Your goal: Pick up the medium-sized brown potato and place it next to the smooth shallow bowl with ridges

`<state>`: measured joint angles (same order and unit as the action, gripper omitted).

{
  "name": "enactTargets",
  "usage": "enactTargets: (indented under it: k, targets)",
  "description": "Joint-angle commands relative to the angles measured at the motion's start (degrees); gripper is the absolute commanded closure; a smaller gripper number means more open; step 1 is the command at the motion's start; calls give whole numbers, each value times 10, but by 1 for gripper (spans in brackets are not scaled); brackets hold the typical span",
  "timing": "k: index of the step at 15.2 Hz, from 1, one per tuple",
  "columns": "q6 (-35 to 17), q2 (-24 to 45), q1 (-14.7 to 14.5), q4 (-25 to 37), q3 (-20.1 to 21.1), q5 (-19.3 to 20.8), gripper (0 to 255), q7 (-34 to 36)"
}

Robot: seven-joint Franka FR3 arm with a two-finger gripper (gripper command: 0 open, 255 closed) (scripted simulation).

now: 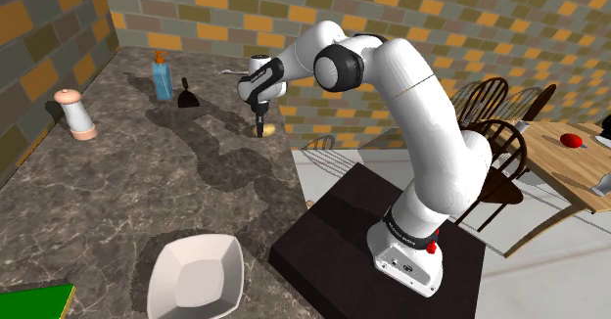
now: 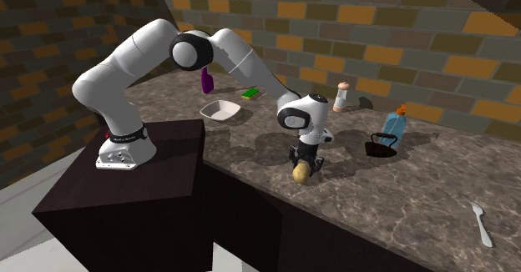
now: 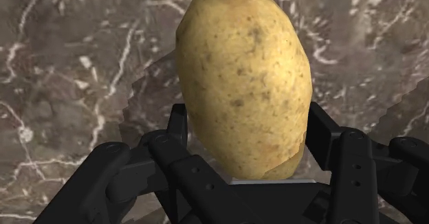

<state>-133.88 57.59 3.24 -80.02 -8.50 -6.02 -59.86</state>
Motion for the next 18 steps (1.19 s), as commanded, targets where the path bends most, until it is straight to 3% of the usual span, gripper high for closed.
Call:
enactTargets:
  k: [1, 18]
  targets:
    - [0, 0, 0, 0, 0, 0, 255, 0]
    - [46, -79, -7, -34, -8, 6, 255, 0]
